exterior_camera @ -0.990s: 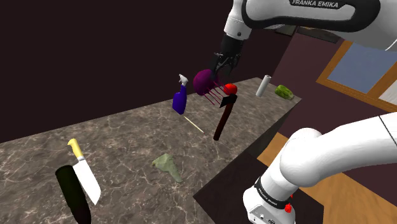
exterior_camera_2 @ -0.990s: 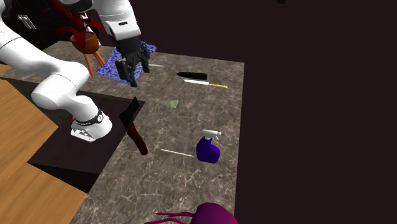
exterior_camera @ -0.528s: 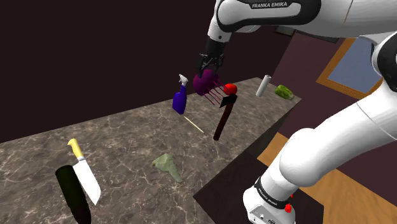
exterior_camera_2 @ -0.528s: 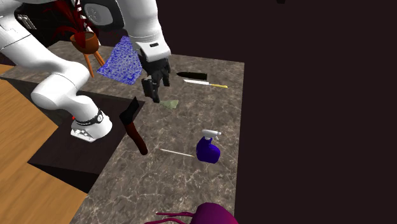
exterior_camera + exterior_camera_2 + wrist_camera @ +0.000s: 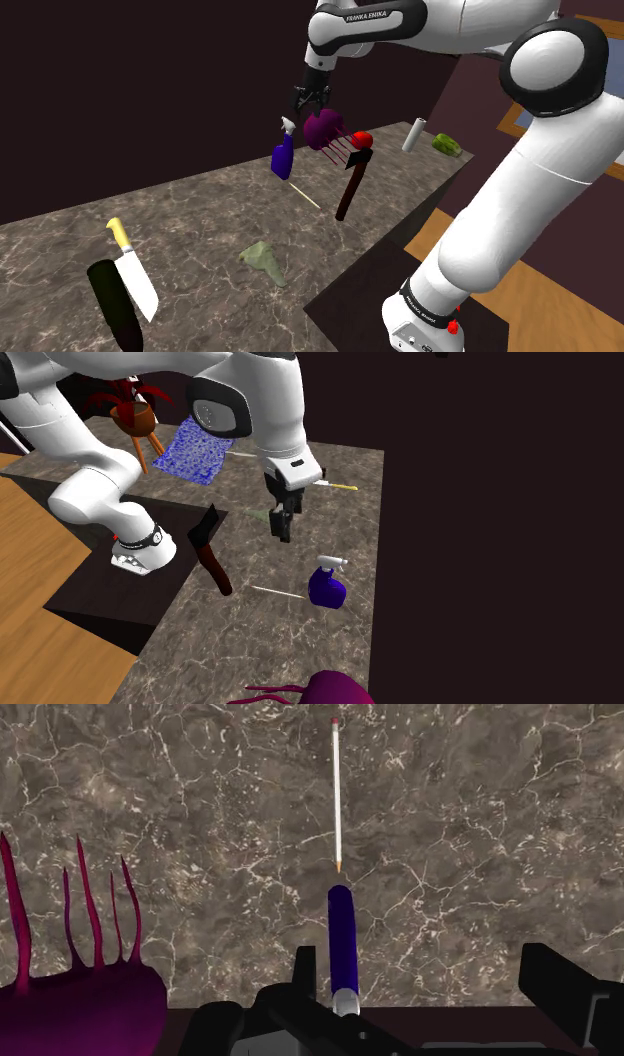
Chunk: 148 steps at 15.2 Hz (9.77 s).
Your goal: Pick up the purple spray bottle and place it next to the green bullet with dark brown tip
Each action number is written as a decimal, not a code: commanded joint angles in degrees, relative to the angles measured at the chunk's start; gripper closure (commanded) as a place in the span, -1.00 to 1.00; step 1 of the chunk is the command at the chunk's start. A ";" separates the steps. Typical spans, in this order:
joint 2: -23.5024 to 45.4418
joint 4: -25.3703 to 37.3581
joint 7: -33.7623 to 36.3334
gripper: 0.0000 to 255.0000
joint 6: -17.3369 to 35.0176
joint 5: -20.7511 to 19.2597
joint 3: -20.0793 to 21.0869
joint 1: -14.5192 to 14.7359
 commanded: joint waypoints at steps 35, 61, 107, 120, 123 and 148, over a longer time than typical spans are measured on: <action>21.21 17.43 -4.01 1.00 2.37 3.28 -0.85 -2.26; 12.11 22.86 1.03 1.00 -12.13 1.86 0.53 1.12; 4.82 38.07 62.62 1.00 -36.33 -1.77 34.54 29.74; 8.75 38.45 69.85 1.00 -33.64 -4.04 37.63 34.41; 6.99 33.89 69.35 1.00 -30.57 -3.00 37.34 33.64; 0.97 7.63 67.68 1.00 -9.38 0.22 36.23 31.85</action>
